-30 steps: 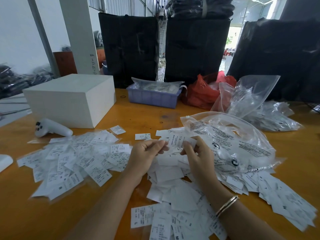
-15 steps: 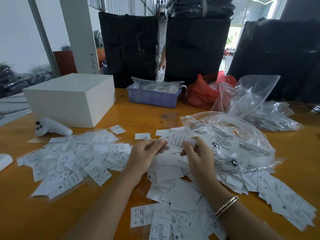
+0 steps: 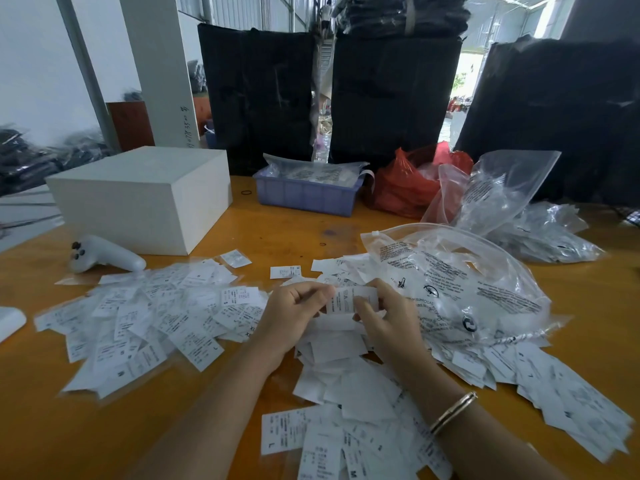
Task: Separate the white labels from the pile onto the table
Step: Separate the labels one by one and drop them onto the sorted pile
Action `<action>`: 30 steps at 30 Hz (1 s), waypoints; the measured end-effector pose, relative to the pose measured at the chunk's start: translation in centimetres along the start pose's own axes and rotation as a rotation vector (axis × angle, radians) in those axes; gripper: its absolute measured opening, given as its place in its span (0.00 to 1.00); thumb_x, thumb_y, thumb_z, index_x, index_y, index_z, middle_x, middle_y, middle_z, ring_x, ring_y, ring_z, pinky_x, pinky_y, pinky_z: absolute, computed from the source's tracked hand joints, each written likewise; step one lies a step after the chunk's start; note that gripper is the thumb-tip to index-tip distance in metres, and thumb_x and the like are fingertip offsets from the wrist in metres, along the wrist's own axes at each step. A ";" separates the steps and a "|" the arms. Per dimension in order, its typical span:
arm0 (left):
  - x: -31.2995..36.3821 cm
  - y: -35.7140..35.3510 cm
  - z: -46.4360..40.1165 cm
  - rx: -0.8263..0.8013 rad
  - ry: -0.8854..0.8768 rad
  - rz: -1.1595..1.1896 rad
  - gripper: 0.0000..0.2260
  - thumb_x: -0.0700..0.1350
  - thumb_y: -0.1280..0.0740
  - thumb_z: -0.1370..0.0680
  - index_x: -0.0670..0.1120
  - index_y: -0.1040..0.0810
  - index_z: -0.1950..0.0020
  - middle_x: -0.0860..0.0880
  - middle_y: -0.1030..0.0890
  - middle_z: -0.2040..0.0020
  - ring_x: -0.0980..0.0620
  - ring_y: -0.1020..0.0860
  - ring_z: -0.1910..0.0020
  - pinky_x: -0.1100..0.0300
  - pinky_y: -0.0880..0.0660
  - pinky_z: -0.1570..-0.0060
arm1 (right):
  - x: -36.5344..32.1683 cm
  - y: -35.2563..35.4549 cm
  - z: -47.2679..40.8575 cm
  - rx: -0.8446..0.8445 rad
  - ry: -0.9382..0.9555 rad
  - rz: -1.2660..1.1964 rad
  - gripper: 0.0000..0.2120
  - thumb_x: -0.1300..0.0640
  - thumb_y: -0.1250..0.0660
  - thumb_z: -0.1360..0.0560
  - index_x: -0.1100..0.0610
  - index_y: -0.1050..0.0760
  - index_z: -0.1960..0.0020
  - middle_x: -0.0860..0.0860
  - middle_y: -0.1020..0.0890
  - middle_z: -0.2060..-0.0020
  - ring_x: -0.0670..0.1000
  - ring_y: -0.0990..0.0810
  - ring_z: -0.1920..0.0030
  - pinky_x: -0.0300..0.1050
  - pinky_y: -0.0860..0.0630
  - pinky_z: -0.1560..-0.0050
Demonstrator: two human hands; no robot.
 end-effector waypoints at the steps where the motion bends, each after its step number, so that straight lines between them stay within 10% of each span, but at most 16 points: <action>1: 0.0 0.0 0.0 0.005 0.004 0.004 0.07 0.57 0.33 0.28 0.58 0.18 0.57 0.62 0.18 0.62 0.64 0.21 0.62 0.73 0.26 0.64 | 0.0 0.0 0.0 -0.002 0.000 -0.006 0.10 0.53 0.39 0.29 0.60 0.27 0.61 0.57 0.21 0.69 0.58 0.22 0.66 0.52 0.28 0.69; 12: 0.0 0.5 -0.3 0.062 0.033 0.163 0.07 0.42 0.30 0.25 0.56 0.18 0.55 0.58 0.15 0.58 0.65 0.19 0.57 0.76 0.28 0.61 | 0.6 1.3 -0.2 0.144 -0.084 -0.531 0.07 0.63 0.37 0.22 0.54 0.23 0.55 0.48 0.16 0.60 0.50 0.15 0.59 0.36 0.22 0.64; 30: 0.2 0.5 -0.2 0.057 -0.007 0.068 0.03 0.47 0.29 0.26 0.55 0.18 0.57 0.60 0.16 0.63 0.65 0.20 0.61 0.75 0.27 0.64 | -0.1 0.2 0.2 -0.060 -0.070 -0.329 0.08 0.65 0.37 0.23 0.56 0.24 0.58 0.50 0.20 0.67 0.47 0.17 0.65 0.39 0.24 0.65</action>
Point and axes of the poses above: each hand's wrist, its own z-axis away from the middle knuckle, its own y-axis out of the back of the hand, x = y × z, the point moved 6 cm from there along -z, towards the middle knuckle
